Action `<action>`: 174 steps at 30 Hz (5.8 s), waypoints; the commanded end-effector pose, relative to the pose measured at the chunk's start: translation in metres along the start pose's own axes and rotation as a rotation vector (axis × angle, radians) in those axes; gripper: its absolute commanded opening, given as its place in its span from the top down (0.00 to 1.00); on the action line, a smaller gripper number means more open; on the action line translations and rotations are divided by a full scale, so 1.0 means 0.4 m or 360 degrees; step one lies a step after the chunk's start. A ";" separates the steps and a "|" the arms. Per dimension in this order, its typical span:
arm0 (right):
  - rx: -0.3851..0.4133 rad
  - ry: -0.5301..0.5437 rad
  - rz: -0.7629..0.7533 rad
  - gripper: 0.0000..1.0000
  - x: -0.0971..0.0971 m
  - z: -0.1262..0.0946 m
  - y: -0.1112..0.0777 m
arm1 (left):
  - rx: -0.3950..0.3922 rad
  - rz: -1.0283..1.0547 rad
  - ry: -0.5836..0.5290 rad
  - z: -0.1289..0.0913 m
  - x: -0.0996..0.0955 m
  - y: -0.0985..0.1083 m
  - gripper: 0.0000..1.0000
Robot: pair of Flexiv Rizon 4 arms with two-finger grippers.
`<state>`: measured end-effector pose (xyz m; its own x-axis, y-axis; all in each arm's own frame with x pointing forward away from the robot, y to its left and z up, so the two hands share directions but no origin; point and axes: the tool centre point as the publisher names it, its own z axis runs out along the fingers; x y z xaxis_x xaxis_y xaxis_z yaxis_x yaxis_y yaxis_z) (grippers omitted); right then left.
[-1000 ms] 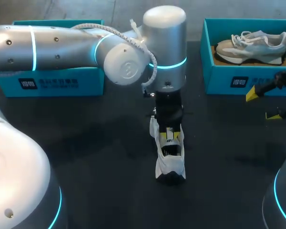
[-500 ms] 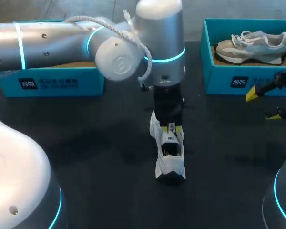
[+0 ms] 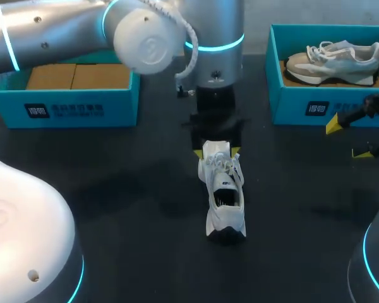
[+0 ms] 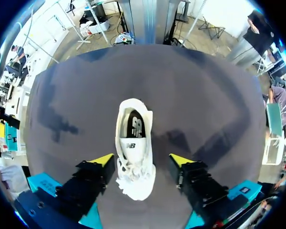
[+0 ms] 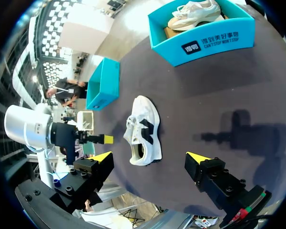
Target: Take the shoe out of the shoebox, open the shoe tongue, remove and reinsert the insole, then place the shoe into the shoebox
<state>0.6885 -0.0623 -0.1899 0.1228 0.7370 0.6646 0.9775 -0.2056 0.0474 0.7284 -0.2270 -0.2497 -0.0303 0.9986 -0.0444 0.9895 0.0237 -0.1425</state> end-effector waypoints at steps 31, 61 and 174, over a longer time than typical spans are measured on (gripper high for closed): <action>-0.0001 -0.0006 0.0003 0.00 0.001 0.002 -0.001 | 0.0018 -0.0426 0.0066 0.001 0.027 -0.054 0.00; -0.0001 -0.0006 0.0003 0.00 0.001 0.002 -0.001 | 0.0389 -0.2488 -0.0175 0.116 0.029 -0.202 0.00; -0.0001 -0.0006 0.0003 0.00 0.001 0.002 -0.001 | -0.0168 -0.2543 -0.0153 0.426 -0.027 -0.213 1.00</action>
<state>0.6884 -0.0624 -0.1898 0.1231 0.7370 0.6646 0.9774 -0.2059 0.0473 0.6166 -0.2519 -0.4072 -0.9981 -0.0578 0.0191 -0.0583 0.9979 -0.0295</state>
